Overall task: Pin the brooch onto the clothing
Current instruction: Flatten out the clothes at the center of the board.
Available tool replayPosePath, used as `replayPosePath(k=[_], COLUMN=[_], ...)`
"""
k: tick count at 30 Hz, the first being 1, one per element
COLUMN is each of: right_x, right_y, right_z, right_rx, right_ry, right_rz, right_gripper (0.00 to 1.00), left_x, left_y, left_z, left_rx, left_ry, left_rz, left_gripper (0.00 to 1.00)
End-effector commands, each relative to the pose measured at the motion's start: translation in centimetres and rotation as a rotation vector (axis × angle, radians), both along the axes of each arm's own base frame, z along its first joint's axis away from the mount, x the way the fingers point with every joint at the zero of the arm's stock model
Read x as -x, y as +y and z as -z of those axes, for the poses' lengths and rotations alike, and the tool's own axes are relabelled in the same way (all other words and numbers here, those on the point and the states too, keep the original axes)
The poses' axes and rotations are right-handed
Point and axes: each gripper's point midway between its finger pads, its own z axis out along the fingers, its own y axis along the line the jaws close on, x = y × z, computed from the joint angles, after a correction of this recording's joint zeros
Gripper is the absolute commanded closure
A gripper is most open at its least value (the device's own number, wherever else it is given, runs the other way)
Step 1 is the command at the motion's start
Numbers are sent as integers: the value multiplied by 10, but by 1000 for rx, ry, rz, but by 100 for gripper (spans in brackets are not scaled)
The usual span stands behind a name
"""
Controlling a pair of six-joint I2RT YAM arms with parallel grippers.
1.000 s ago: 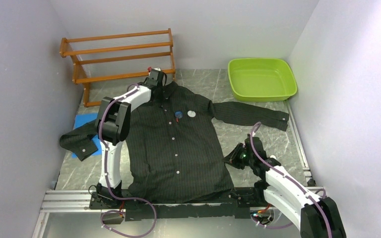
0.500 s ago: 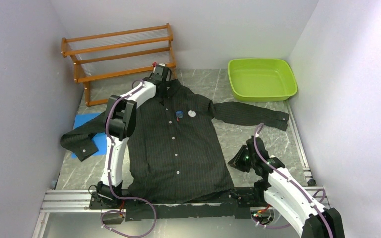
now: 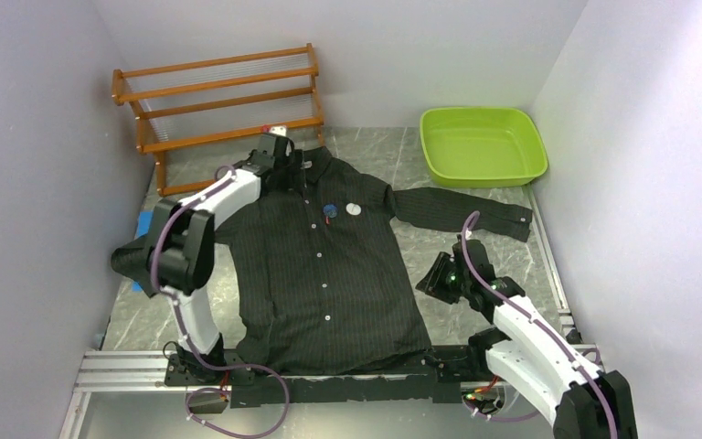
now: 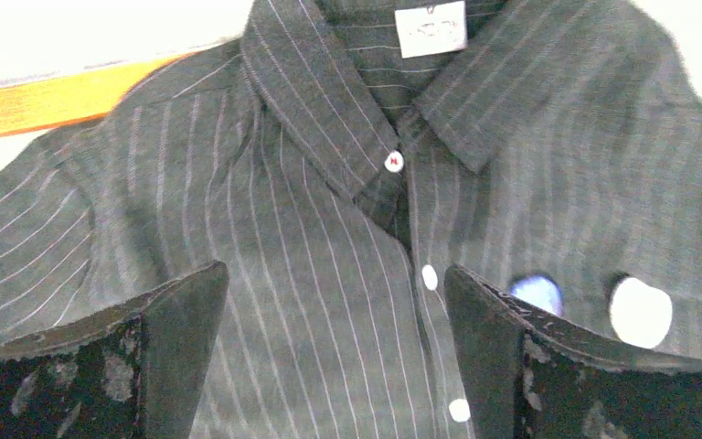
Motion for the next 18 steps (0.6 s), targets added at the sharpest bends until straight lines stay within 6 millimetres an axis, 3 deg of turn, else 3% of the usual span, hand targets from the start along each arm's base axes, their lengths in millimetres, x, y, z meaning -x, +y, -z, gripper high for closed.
replayPosePath(k=[1,8,13,18], right_x=[-25,-39,-41,-49], right_y=[9,17,23,21], right_z=[-26,-37,-31,-22], right_rx=[6,-9,-37,-22], right_ry=[-101,-151,-141,-126], right_rz=[-64,-99,-110,-102], right_gripper=[61,41,22,6], left_x=[25,98,147,175], left_y=[3,45,81,97], left_z=[-69,-84,-72,-61], left_rx=[77,119,271,443], left_ry=[-117,-105,-68,-97], left_rz=[-4,-66,-180,-266], left_gripper=[6,5,4,4])
